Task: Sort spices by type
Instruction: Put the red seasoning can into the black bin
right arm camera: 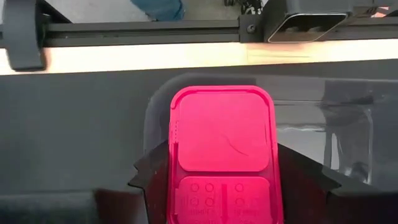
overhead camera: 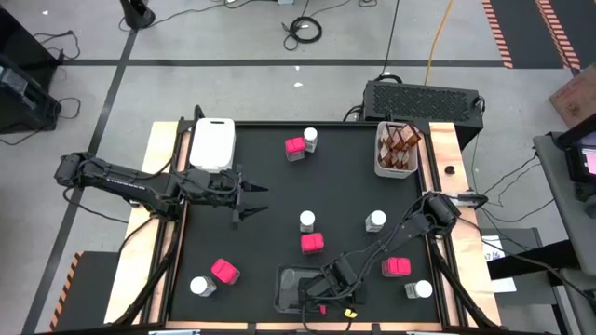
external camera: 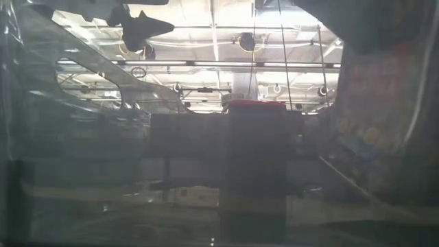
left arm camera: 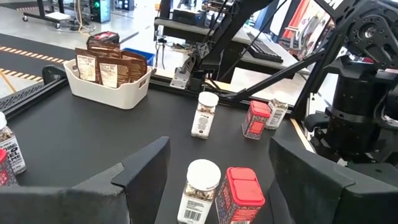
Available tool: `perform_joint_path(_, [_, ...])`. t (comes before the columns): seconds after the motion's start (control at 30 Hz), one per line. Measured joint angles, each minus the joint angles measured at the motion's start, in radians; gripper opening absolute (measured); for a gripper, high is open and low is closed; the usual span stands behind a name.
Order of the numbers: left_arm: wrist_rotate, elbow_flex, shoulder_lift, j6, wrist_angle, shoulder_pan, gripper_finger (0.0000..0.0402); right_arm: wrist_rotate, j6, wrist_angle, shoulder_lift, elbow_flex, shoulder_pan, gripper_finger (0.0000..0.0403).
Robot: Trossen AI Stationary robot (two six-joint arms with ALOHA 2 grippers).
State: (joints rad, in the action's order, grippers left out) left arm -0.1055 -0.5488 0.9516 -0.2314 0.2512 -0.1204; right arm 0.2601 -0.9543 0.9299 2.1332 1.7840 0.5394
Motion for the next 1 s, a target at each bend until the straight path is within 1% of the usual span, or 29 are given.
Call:
perform_joint_path(0.17, [0.000,0.000,0.000,0.000,0.000,0.000,0.0276,0.000,0.043,0.000,0.001,0.000,0.000,0.0221])
perform_joint_path(0.4, [0.000,0.000,0.000,0.001,0.000,0.000,0.0277,0.000,0.059,-0.001,0.001,0.000,0.003,0.0261])
perform_joint_path(0.53, [0.000,0.000,0.000,0.001,0.000,0.000,0.0276,-0.003,0.055,-0.001,0.001,0.000,0.007,0.0274])
perform_joint_path(0.6, [0.000,0.000,0.000,0.001,0.000,0.000,0.0276,-0.026,0.055,-0.001,0.001,0.000,0.007,0.0276])
perform_joint_path(0.73, [0.000,0.000,0.000,0.005,0.000,0.000,0.0276,-0.111,0.053,0.007,-0.009,0.000,0.020,0.0276])
perform_joint_path(1.0, [0.000,0.000,0.000,0.008,0.000,0.000,0.0276,-0.128,0.129,0.029,-0.044,0.000,0.031,0.0276])
